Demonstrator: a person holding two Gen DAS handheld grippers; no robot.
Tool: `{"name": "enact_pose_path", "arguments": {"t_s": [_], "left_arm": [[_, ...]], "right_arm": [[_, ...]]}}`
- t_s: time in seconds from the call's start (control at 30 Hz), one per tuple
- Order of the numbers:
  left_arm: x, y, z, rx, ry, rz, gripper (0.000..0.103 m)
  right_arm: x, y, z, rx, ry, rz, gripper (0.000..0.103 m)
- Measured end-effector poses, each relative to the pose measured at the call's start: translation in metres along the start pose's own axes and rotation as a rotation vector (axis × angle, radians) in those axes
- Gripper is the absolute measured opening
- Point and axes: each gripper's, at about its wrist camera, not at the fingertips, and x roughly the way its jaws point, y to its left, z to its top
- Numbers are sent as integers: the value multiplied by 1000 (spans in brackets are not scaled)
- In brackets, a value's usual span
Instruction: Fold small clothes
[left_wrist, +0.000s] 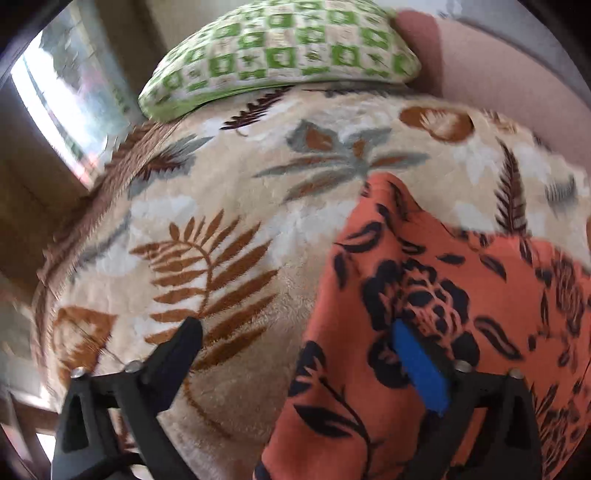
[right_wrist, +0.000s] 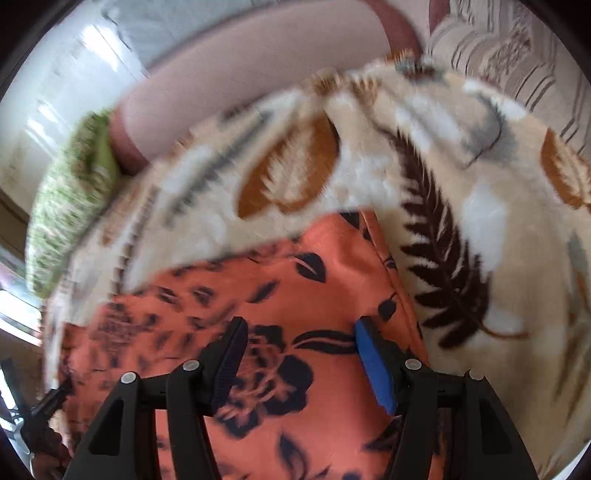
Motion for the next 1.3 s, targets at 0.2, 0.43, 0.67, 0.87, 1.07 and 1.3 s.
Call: {"name": "enact_pose_path", "arguments": {"t_s": [0.2,0.43,0.67,0.87,1.07,1.3], "left_arm": [[-38,20,-13,-8,-7,-1,103],[-64,50,-73,-34,-1,27,103],[-76,70,-85,-72,55,-35,103],[-106,79,-113,-120,57,-131,103],[-116,68,-139,-229,99,-363,102],[-73,71,-147,-424,148,-499,63]], "right_arm": [[-41,8,-16,-9,-26,65,65],[-54,10,-85,-49,38,124,70],[-79,33,-97,-106,5,149,70],[-110,22,-116,-106,-71,184,70],[-114,4,-135,-146,-114,145,70],[-107,-26,-139,-157,-177,134,70]]}}
